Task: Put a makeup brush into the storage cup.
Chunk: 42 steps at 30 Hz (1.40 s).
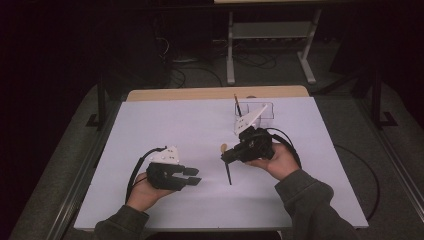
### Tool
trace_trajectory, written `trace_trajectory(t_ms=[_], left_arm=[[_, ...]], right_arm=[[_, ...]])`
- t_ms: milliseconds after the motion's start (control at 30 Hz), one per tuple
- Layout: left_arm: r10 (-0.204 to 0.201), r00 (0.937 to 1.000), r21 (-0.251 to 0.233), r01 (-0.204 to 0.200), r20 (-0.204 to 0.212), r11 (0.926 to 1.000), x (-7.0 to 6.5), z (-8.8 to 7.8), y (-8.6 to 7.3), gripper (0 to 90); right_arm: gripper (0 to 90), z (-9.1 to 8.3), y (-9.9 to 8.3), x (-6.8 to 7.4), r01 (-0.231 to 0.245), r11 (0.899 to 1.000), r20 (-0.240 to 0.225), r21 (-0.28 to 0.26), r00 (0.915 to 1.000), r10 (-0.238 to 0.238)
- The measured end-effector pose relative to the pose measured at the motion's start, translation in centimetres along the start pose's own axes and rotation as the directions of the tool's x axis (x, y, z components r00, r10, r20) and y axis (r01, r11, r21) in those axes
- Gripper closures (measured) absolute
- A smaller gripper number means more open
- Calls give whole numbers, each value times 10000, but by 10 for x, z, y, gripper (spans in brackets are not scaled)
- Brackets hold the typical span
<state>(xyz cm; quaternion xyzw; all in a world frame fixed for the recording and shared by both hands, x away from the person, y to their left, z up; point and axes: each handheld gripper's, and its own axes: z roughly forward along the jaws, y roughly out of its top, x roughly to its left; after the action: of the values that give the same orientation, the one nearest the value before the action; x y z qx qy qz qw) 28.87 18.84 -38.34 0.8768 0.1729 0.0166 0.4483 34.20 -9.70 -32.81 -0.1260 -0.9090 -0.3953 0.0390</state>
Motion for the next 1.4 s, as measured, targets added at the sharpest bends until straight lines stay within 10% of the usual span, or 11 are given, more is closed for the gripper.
trace_trajectory(t_ms=[1400], left_arm=[[-758,9852,-26,763,-1536,9971,10,-36,-38,484]], right_arm=[[832,-22,-19,-26,-634,9969,476,459,9970,612]])
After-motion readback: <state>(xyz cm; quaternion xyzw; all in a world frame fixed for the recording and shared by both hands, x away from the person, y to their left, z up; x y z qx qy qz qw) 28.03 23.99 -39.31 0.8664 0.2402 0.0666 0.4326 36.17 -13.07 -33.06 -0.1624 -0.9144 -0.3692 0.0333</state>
